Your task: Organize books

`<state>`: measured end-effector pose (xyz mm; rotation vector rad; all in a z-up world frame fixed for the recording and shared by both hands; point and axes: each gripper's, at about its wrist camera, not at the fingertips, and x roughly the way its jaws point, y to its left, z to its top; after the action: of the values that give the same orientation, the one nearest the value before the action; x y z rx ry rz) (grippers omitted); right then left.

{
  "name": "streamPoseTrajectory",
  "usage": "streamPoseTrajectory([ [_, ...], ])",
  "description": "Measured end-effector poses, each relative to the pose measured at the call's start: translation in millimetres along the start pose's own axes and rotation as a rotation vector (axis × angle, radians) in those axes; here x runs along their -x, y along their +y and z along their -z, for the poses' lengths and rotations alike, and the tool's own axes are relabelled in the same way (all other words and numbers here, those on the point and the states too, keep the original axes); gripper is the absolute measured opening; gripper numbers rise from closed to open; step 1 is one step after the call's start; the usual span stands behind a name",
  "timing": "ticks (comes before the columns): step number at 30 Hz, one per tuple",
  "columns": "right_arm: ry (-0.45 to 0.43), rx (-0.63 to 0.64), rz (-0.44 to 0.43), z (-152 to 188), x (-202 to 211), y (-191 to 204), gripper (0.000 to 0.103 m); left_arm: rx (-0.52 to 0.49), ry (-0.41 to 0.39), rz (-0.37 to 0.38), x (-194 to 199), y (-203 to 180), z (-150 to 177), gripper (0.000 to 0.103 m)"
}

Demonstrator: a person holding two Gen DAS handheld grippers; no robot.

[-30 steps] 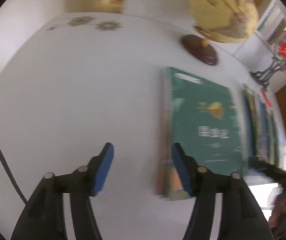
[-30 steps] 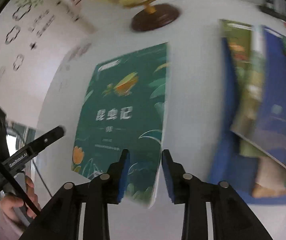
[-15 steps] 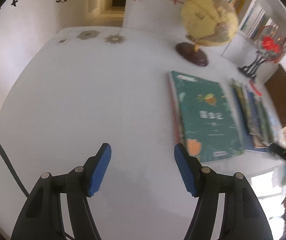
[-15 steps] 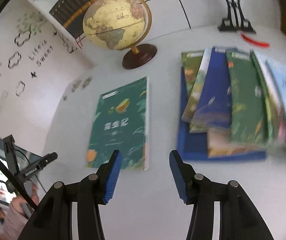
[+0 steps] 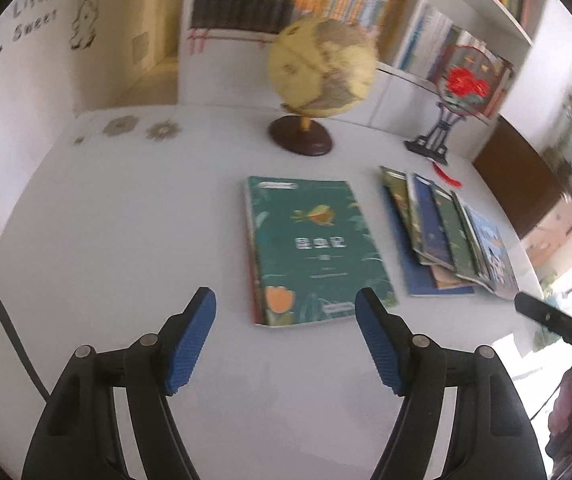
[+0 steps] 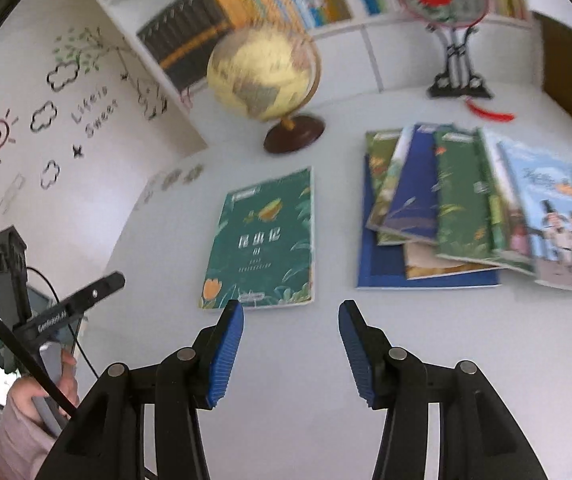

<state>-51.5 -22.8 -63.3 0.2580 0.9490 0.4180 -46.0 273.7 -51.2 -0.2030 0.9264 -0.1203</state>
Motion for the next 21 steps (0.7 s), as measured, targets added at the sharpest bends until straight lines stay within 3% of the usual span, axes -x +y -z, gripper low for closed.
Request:
streamPoseTrajectory([
  [3, -0.036, -0.014, 0.019, -0.3, 27.4, -12.9, 0.048, -0.042, -0.023, -0.010, 23.1, -28.6, -9.2, 0.071],
  [6, -0.068, -0.025, 0.025, -0.9, 51.5, -28.7, 0.052, -0.059, -0.067, -0.085, 46.6, -65.1, -17.2, 0.073],
  [8, -0.103, -0.032, 0.041, -0.3, 63.2, -40.4, 0.053, -0.042, -0.101, -0.079, 59.2, -91.8, -20.1, 0.075],
  [10, -0.095, -0.057, 0.038, -0.8, 65.3, -51.9, 0.053, -0.006, -0.167, -0.056, 66.0, -124.9, -23.4, 0.089],
  [12, -0.071, -0.053, 0.003, -0.8, 65.1, -61.1, 0.053, 0.010, -0.193, -0.028, 63.2, -152.1, -24.7, 0.090],
  [16, -0.098, 0.003, 0.036, 3.3, 85.9, -73.5, 0.053, -0.007, -0.165, 0.021, 57.5, -198.3, -27.7, 0.090],
  [19, -0.095, -0.012, 0.051, -2.9, 97.4, -84.9, 0.053, -0.083, -0.173, 0.011, 60.5, -225.8, -27.1, 0.090],
  [21, -0.117, -0.014, 0.063, -6.8, 106.1, -91.4, 0.053, -0.075, -0.161, 0.018, 54.7, -235.6, -23.9, 0.090],
])
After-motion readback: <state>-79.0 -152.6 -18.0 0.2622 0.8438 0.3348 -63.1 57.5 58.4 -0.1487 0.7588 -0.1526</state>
